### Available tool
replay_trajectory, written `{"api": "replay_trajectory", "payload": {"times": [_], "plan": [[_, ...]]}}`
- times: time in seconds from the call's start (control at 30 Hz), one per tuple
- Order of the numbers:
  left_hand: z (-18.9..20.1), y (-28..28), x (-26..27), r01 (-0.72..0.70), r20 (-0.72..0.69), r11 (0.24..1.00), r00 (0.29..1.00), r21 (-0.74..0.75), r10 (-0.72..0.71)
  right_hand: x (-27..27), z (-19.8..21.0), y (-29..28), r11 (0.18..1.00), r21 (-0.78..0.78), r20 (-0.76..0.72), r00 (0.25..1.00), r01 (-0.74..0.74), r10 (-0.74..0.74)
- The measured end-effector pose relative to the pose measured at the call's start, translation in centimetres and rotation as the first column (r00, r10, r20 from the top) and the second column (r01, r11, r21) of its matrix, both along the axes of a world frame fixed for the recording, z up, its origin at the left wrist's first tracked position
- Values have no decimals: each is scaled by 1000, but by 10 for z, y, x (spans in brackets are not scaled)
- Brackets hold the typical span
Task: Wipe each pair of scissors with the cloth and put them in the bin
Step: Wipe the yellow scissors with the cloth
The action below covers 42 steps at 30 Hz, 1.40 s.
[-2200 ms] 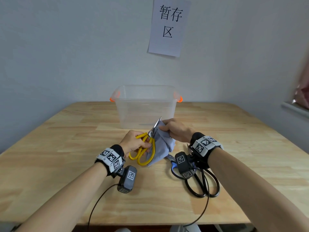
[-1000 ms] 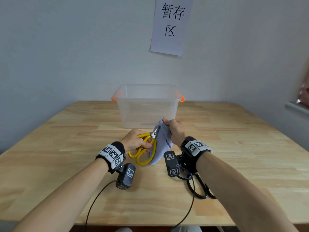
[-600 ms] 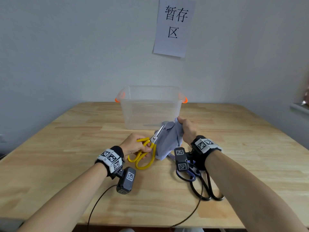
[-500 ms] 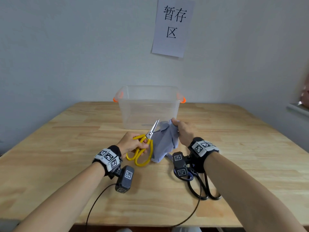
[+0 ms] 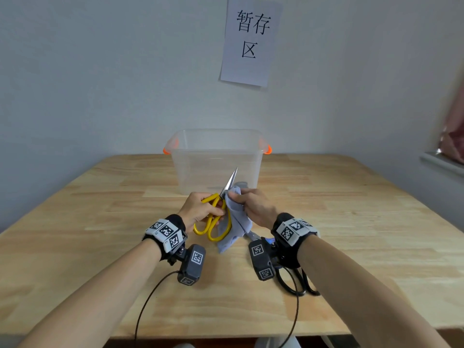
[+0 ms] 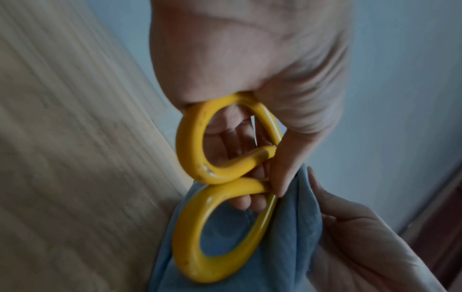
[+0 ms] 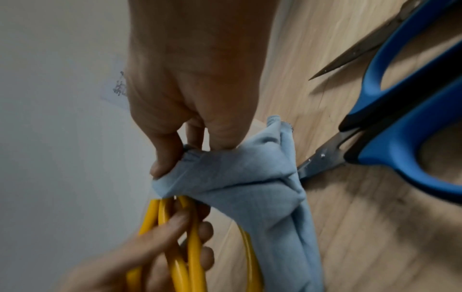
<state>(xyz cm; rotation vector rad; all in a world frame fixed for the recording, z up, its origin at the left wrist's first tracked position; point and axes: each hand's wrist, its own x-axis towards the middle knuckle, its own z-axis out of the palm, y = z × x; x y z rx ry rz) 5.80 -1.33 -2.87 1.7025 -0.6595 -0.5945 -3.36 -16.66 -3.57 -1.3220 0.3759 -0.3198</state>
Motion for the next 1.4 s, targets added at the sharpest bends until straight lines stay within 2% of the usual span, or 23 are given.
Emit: {"api": "replay_trajectory", "payload": {"times": [0.13, 0.3, 0.4, 0.5, 0.6, 0.67, 0.8, 1.03, 1.1, 1.2, 1.27, 1.4], "plan": [[-4, -5, -2, 9, 52, 1000, 999, 13, -9, 5, -4, 6, 951, -273, -17, 987, 147, -157], [-3, -9, -7, 26, 88, 999, 996, 20, -28, 11, -8, 10, 868, -390, 16, 945, 307, -327], [-5, -6, -5, 69, 126, 997, 989, 32, -72, 15, -10, 8, 860, -387, -10, 931, 333, -365], [-8, -5, -6, 43, 144, 999, 989, 22, -46, 15, -7, 8, 869, -355, 10, 931, 345, -365], [-6, -6, -8, 39, 140, 999, 989, 36, -44, 10, -4, 9, 893, -262, 64, 930, 366, -362], [-4, -5, -8, 31, 136, 998, 990, 48, -38, 12, -5, 9, 916, -256, 43, 950, 309, -308], [-4, -5, -5, 36, 128, 998, 991, 48, -42, 15, -4, 9, 908, -386, -98, 972, 160, -213], [-7, -5, -6, 48, 143, 997, 988, 61, -56, 17, -9, 10, 839, -407, -16, 915, 362, -403], [-6, -4, -5, 21, 136, 998, 990, 52, -28, 18, -10, 12, 849, -414, -29, 927, 329, -373], [-6, -2, -3, -4, 125, 999, 992, 49, -2, 16, -9, 11, 900, -410, -116, 969, 151, -216], [-6, -2, -2, 3, 118, 999, 993, 51, -9, 14, -9, 11, 895, -434, -124, 977, 105, -175], [-7, -3, 0, 32, 114, 998, 993, 53, -38, 16, -12, 14, 860, -437, -51, 947, 264, -317]]}}
